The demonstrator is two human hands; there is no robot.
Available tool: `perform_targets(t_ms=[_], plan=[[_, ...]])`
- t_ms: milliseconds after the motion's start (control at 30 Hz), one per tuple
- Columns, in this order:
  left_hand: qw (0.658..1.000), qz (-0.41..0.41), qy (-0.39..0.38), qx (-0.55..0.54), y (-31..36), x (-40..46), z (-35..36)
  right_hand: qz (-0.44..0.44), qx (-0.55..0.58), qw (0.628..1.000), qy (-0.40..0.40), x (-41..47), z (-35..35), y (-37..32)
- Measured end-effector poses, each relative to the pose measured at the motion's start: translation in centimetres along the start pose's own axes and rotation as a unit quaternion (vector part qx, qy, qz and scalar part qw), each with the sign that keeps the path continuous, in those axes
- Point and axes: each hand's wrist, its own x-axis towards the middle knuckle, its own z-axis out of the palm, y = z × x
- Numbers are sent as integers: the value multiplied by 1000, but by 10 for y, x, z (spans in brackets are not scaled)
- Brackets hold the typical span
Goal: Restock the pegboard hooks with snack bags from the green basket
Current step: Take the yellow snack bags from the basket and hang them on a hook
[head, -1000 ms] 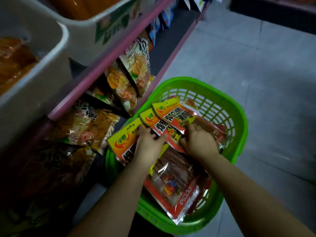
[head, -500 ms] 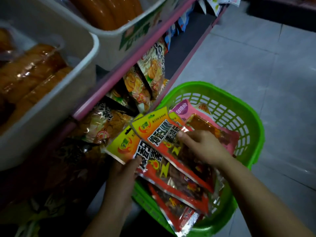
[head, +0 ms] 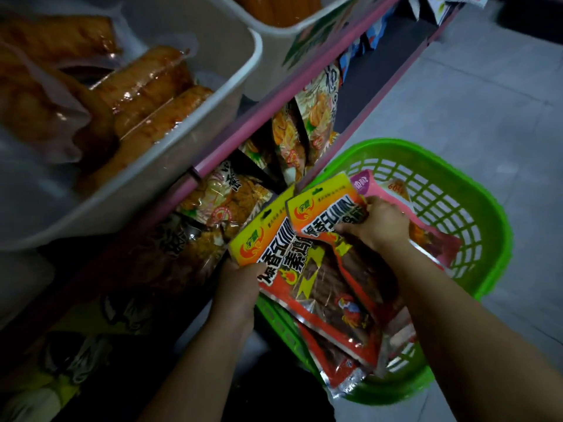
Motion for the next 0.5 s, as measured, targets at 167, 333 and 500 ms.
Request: perform_targets(t_ms=[167, 333, 500], plan=[[998, 45, -26, -35, 13, -15, -12, -3, 181, 982, 57, -11, -22, 7], [991, 114, 4, -66, 41, -34, -20, -48, 399, 914, 55, -38, -68, 0], [975, 221, 1, -40, 85, -87, -37, -62, 542, 837, 33, -80, -122, -22]])
